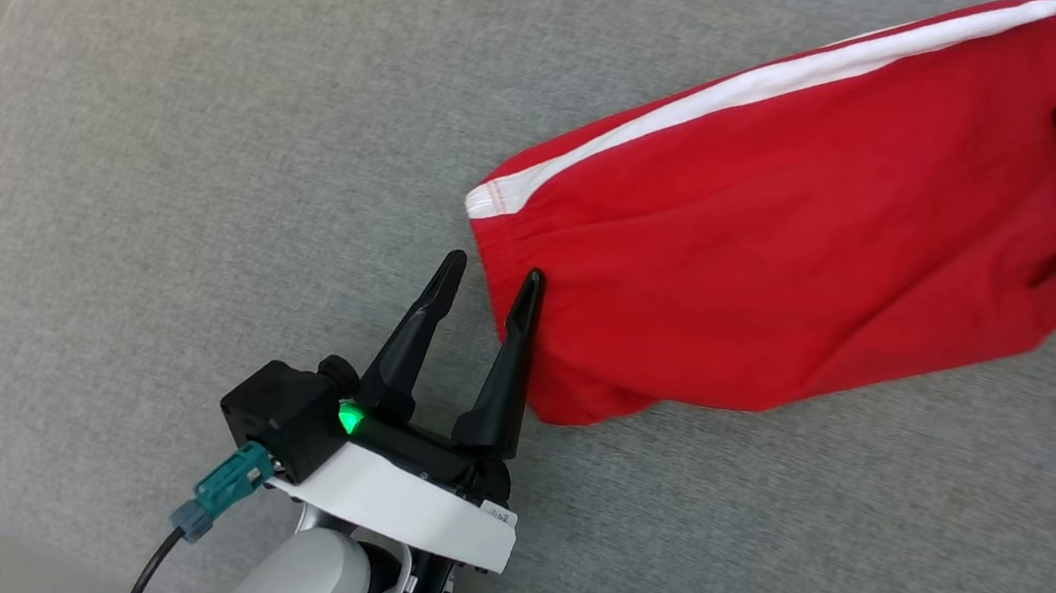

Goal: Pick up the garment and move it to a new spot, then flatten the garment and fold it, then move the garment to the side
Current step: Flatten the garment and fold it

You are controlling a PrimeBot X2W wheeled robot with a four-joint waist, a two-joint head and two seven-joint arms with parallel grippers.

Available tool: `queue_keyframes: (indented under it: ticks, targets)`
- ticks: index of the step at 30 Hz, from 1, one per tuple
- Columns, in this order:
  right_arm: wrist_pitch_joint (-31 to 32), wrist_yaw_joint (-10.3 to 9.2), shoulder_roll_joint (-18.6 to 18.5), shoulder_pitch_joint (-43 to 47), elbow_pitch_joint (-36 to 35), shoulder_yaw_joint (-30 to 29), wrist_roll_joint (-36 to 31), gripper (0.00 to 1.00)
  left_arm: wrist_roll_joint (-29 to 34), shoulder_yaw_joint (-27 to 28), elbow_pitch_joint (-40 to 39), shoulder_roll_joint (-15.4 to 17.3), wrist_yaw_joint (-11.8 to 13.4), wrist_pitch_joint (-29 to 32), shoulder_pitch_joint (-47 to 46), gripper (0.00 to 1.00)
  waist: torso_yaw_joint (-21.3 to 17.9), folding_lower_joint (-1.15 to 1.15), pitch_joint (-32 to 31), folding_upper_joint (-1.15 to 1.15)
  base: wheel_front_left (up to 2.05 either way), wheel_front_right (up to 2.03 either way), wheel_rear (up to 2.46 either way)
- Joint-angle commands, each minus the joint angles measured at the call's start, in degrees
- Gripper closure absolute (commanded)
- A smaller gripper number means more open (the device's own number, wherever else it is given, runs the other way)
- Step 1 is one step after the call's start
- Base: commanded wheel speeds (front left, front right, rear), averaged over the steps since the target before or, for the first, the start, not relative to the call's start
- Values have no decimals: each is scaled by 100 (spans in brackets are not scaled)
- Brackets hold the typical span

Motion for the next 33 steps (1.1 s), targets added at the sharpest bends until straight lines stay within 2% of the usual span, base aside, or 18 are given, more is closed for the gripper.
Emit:
queue_keyframes:
  ticks: [1,6,8,10,15,22,25,29,33]
  targets:
    - [68,1,14,15,70,-42,-89,0,73,68,-4,-2,-60,-21,66,0,168,0,166,0,0,0,0]
    - [231,1,226,336,348,-86,-150,0,291,260,67,-87,-247,-23,146,0,228,0,144,0,0,0,0]
    - [179,10,390,458,350,-55,72,100,391,355,85,-95,-310,-23,190,0,168,0,51,0,0,0,0]
    - [36,21,532,563,332,-78,355,100,490,427,150,-103,-405,-23,280,0,38,0,-99,0,0,0,0]
    - [-534,5,929,910,541,-839,739,100,792,675,330,-61,-632,-24,664,0,-464,0,-719,0,0,0,0]
    - [-744,1,1189,1811,430,-1592,1145,100,1130,1014,483,188,-852,-23,1306,0,-1155,0,-1548,0,0,0,0]
    - [-791,1,1191,2100,591,-1987,1067,100,1184,1052,509,198,-914,-24,1478,0,-1269,0,-1716,0,0,0,0]
    - [-844,2,988,2286,764,-2507,809,100,1188,1076,528,160,-961,-23,1645,0,-1286,0,-1882,0,0,0,0]
    - [-691,2,823,2307,290,-2781,826,100,1144,1095,527,93,-950,-24,1845,0,-1244,0,-2002,0,0,0,0]
